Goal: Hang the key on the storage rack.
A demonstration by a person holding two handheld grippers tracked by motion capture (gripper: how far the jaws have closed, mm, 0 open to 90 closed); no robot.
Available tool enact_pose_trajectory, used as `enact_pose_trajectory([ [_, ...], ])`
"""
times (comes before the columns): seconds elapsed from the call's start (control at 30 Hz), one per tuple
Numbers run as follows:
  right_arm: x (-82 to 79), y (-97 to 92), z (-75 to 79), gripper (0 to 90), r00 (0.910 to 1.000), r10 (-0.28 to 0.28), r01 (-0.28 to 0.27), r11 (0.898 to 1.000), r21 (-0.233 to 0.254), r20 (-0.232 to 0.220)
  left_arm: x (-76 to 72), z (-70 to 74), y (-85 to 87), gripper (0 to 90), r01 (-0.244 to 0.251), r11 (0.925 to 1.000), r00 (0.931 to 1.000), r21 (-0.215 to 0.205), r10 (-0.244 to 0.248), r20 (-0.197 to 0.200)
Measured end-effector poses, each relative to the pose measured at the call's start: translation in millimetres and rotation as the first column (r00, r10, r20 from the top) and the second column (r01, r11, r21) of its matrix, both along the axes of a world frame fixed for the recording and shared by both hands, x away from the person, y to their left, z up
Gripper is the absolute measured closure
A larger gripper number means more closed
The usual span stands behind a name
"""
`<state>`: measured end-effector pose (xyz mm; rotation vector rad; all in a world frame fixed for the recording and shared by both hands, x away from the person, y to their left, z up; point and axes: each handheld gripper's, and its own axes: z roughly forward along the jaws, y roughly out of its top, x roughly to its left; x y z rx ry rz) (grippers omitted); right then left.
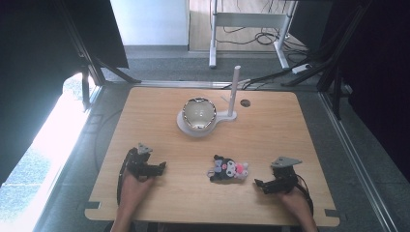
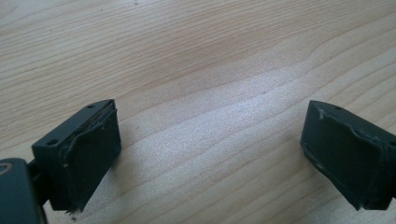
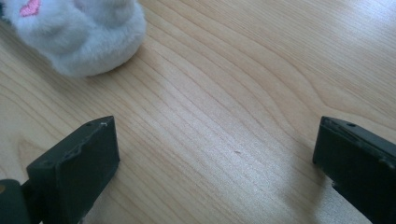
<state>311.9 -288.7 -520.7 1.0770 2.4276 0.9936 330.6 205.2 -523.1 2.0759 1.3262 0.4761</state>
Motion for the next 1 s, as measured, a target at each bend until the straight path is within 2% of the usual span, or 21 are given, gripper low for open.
enact_pose_trajectory([
  [0.77,0.7,-0.4,0.6,0.0,1.0000,0.005,-0.005,1.000,-0.001,-0.007,0.6,0.1,0.0,4.5,0.002,1.0000,1.0000,0.002,-0.002,-0.002],
  [1.0,1.5,-0.3,3.6,0.6,0.9998,0.009,-0.010,1.000,-0.027,-0.019,0.6,0.1,0.0,4.4,0.002,1.0000,1.0000,0.002,-0.002,-0.002],
])
